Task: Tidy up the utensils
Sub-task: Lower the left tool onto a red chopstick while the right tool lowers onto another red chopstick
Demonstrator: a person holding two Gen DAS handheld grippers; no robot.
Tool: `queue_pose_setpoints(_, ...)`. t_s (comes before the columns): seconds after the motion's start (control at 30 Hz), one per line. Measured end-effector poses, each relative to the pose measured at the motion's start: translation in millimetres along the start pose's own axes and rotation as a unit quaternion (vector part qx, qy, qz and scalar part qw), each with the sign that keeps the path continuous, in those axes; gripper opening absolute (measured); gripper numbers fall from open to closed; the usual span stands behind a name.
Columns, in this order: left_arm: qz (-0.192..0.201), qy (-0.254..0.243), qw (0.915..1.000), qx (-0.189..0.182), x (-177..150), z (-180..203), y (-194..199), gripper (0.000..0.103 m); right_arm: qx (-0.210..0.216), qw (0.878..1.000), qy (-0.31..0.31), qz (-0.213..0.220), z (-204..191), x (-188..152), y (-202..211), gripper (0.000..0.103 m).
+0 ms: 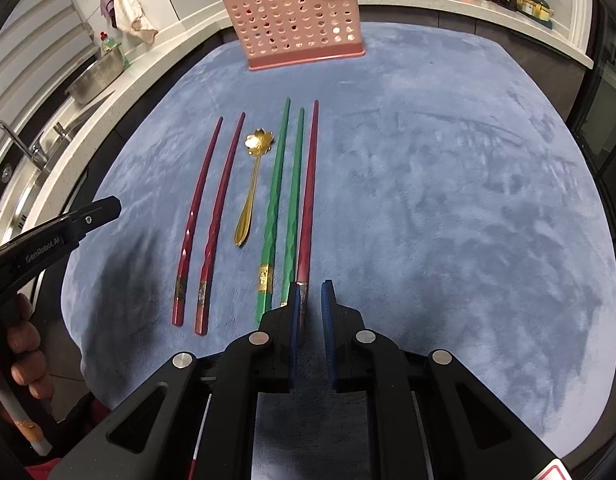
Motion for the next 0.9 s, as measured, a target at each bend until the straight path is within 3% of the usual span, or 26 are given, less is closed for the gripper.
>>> queue_pose_setpoints(0.9, -0.028, -0.002, 0.9994, -0.022, -15.3, 9.5, -11.0, 0.017, 0.001, 1.000, 0.008, -0.028, -2.4, -6.8, -25.1, 0.012)
Point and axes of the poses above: each gripper's, at about its wrist camera, not at the fingertips, and y roughly against the way its jaws point, z to its right, x to its top, the point moved 4 cm from there along -y, roughly the way its jaws point, and after that the axes turned 3 degrees about z, right-handed, at the moved point
